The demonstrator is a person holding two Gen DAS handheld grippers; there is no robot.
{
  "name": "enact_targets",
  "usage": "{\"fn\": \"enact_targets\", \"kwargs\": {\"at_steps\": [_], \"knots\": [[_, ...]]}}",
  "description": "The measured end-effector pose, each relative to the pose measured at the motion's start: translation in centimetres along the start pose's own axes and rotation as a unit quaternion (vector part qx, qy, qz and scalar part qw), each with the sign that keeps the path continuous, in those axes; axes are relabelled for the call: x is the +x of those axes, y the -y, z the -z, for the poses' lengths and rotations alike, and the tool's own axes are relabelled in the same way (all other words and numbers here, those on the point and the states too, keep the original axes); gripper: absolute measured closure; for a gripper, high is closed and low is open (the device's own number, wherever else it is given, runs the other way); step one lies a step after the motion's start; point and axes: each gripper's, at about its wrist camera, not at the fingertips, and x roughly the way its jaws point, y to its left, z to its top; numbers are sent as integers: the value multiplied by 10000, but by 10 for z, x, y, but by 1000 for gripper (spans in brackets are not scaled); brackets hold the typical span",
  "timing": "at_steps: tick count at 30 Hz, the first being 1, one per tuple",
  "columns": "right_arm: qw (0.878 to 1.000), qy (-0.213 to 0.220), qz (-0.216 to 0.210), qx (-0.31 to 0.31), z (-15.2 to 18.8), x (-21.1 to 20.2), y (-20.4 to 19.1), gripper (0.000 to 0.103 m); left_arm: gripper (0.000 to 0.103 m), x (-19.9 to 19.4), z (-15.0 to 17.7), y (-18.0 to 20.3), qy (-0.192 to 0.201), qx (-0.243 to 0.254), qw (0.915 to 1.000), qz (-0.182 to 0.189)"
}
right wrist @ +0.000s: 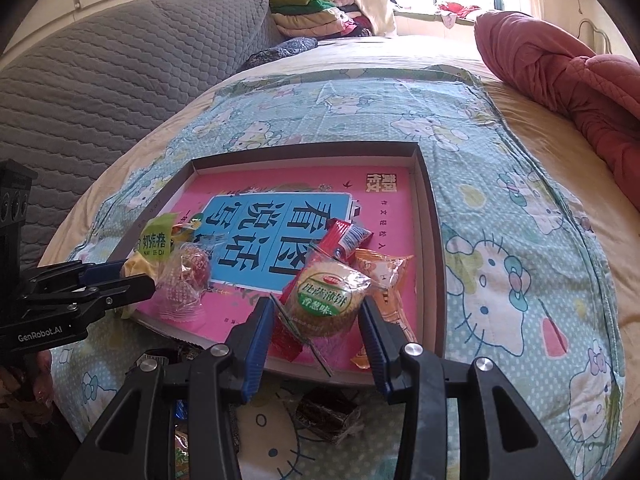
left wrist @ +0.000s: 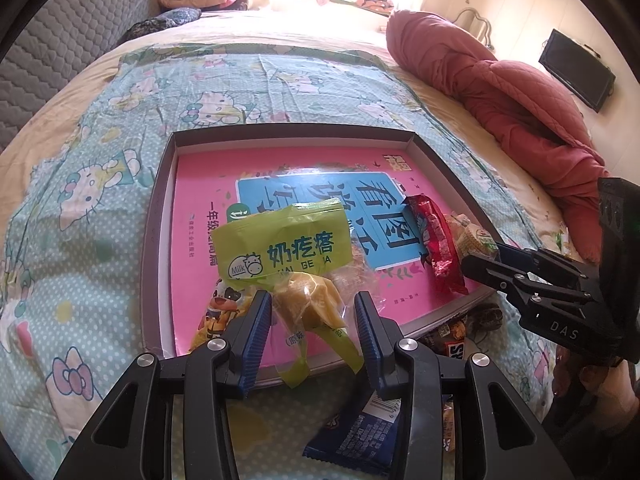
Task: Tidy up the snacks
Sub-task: 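Open right tool releasing the round pastry while left tool releases the green bag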
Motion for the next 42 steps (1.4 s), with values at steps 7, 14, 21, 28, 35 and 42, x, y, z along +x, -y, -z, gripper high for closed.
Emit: {"fn": "enact_targets", "kwargs": {"at_steps": [7, 14, 21, 28, 35, 42], "knots": [[9998, -40, 156, -85, 1, 2, -1, 59, 59, -1, 1, -1, 2, -12, 10000, -14], [9997, -14, 197, -149, 0, 1, -4, 59, 58, -1, 0, -1, 9, -13, 10000, -17], [9997, 1, 250, -49, -1, 0, 0, 59, 58, -1, 0, -1, 6, -9, 10000, -17], [9997, 6, 230, 3, -1, -2, 3, 59, 58, -1, 0, 1, 1, -1, 10000, -4], [9998, 29, 176, 16, -2, -3, 3, 59, 56, -1, 0, 1, -30, 10, 10000, -5], [9999, 44, 143, 14, -3, -4, 2, 58, 50, -2, -1, 3, -46, 50, 10000, -35]]}}
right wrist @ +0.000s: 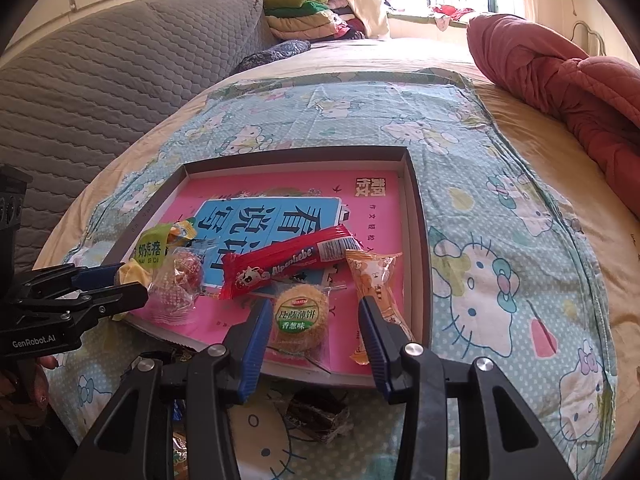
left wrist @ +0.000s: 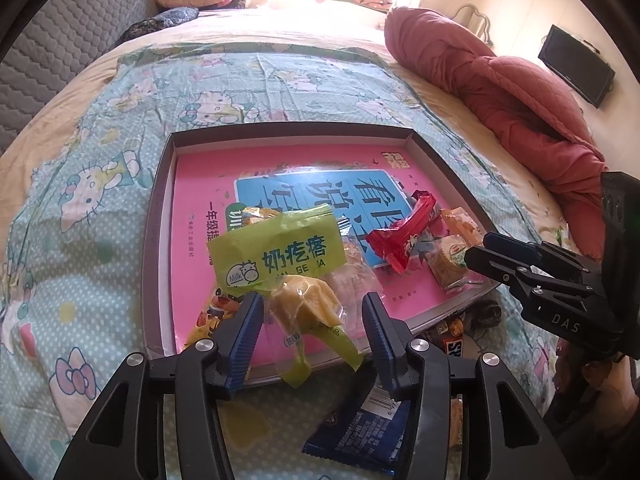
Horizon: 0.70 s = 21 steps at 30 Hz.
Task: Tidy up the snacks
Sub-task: 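Open right tool releasing the round pastry while left tool releases the green bag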
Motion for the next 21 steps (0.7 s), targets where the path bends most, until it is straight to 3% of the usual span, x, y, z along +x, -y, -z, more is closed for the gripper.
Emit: {"fn": "enact_targets", "kwargs": {"at_steps": [10, 21], "knots": [[10000, 8, -14, 8, -1, 0, 1, 58, 36, -2, -2, -2, -33, -73, 10000, 18], [10000, 57, -24, 6, -1, -3, 0, 54, 31, -6, -2, -5, 17, -115, 9999, -13]]}}
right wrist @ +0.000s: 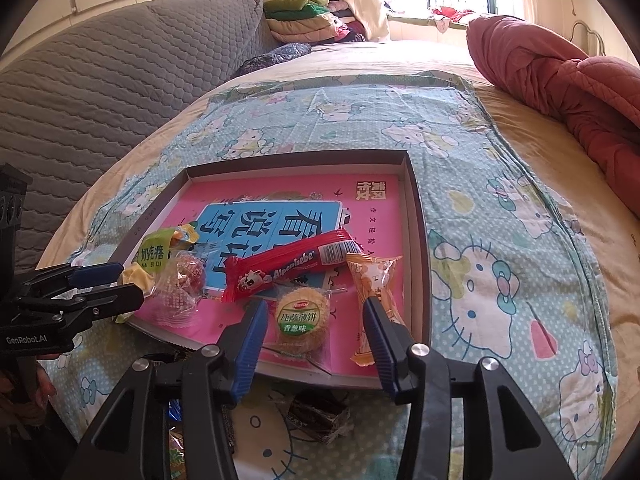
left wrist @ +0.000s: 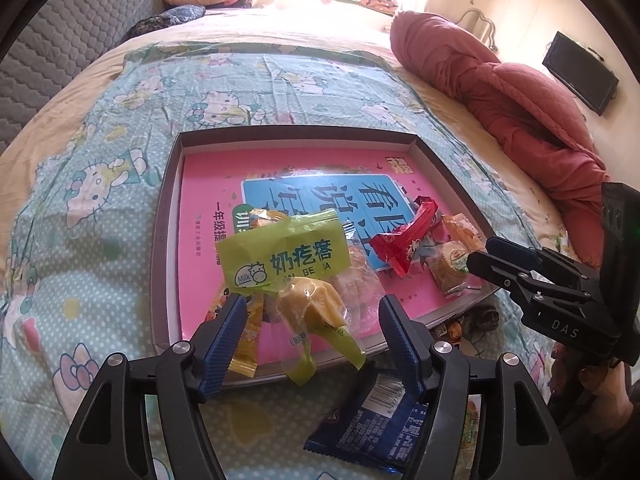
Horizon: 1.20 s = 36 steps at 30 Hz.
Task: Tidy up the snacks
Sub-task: 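Open right tool releasing the round pastry while left tool releases the green bag, then withdraw both open tools from the tray back toward the snacks on the sheet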
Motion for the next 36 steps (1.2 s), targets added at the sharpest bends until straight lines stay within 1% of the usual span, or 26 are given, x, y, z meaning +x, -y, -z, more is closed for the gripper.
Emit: {"fn": "enact_targets", "kwargs": {"at_steps": [1, 2, 9, 12, 15, 19, 21, 28, 36], "knots": [[10000, 12, -2, -2, 0, -1, 0, 54, 26, -1, 0, 0, 19, 1, 10000, -24], [10000, 21, -10, -1, 0, -1, 0, 54, 25, -2, 0, -1, 37, 1, 10000, -34], [9999, 102, -62, 26, -2, -5, 0, 49, 25, -9, -2, -2, 106, -33, 9999, -56], [9999, 122, -77, 53, -2, -6, 1, 49, 25, -18, -1, -2, 249, -61, 9997, -45], [9998, 155, -93, 76, -3, -7, 1, 49, 24, -26, 0, 0, 311, -60, 9995, -55], [9997, 209, -112, 94, -4, -10, 1, 47, 24, -31, 3, 2, 307, -41, 9995, -102], [9996, 236, -115, 101, -4, -12, 2, 44, 24, -32, 4, 1, 303, -57, 9994, -149], [9992, 352, -120, 156, -6, -18, 4, 42, 23, -43, 5, -4, 401, -202, 9987, -259], [9984, 513, -123, 192, -8, -29, 6, 34, 23, -52, 8, -3, 411, -215, 9986, -271]]}}
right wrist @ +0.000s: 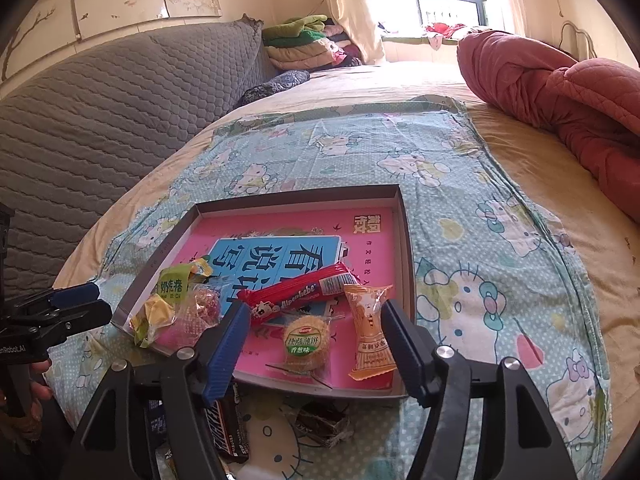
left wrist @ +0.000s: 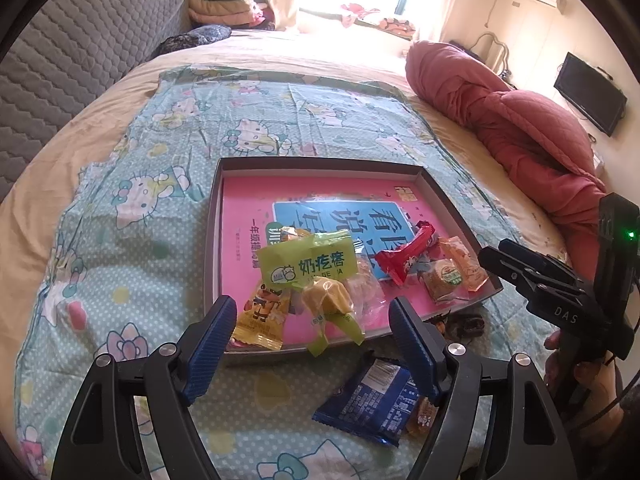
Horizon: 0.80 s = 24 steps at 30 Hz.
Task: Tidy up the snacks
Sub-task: 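Withdraw both open tools from the tray back toward the snacks on the sheet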
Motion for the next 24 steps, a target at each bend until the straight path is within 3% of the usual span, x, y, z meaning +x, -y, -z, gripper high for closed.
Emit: {"fn": "enact_targets", "kwargs": {"at_steps": [11, 15, 24], "knots": [[9997, 199, -83, -75, -1, -18, -5, 31, 23, -9, 5, 8, -43, 127, 9999, -2], [9996, 253, 5, -146, 0, -24, -9, 24, 23, -11, 8, 11, -70, 194, 9998, -35], [9994, 343, -29, -79, 4, -42, -9, 18, 23, -17, 13, 20, -117, 310, 9994, -17]]}}
